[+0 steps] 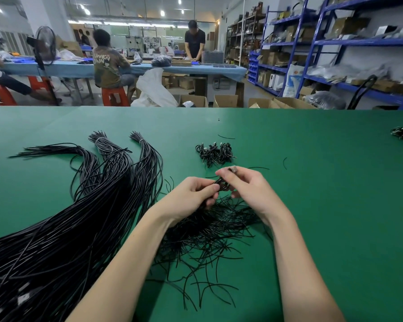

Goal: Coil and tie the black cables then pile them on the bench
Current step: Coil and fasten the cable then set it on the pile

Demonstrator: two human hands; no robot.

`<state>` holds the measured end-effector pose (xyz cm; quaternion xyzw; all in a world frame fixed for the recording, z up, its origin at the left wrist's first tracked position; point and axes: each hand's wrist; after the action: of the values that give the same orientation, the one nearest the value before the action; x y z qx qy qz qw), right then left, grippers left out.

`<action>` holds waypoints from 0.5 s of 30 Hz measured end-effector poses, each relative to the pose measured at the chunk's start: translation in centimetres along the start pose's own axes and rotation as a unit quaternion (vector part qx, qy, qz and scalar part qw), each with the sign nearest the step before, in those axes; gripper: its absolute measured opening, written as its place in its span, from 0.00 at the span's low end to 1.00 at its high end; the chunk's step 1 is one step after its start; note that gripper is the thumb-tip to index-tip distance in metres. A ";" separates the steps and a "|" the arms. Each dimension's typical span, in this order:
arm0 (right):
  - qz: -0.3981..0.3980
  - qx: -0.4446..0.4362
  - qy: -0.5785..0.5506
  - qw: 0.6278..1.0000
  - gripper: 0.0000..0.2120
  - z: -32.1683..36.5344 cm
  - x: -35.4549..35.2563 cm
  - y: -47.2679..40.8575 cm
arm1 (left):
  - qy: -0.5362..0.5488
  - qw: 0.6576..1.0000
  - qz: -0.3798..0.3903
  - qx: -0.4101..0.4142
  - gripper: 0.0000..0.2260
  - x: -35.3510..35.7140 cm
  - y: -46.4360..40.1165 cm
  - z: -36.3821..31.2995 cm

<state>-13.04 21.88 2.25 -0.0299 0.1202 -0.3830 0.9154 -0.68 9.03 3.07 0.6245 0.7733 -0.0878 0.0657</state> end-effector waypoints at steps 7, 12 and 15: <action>-0.034 0.024 -0.086 0.995 0.07 -0.5 0.1 0.0 | 0.048 0.998 -0.015 -0.031 0.12 0.1 -1.0 0.5; -0.020 0.071 0.046 0.996 0.09 -1.5 -0.9 0.2 | 0.065 0.992 -0.105 -0.036 0.12 0.0 -1.4 1.5; 0.052 0.093 0.260 0.960 0.09 -2.1 -1.0 0.6 | 0.088 0.983 -0.160 -0.032 0.11 -0.3 -1.7 2.1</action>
<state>-13.79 23.11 0.32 0.1617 0.3190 -0.3394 0.8700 -2.28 7.91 1.18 0.4957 0.8683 -0.0169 0.0030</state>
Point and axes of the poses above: each hand's wrist, its own y-axis away from the middle knuckle, its own x-axis out of the palm, z = x × y
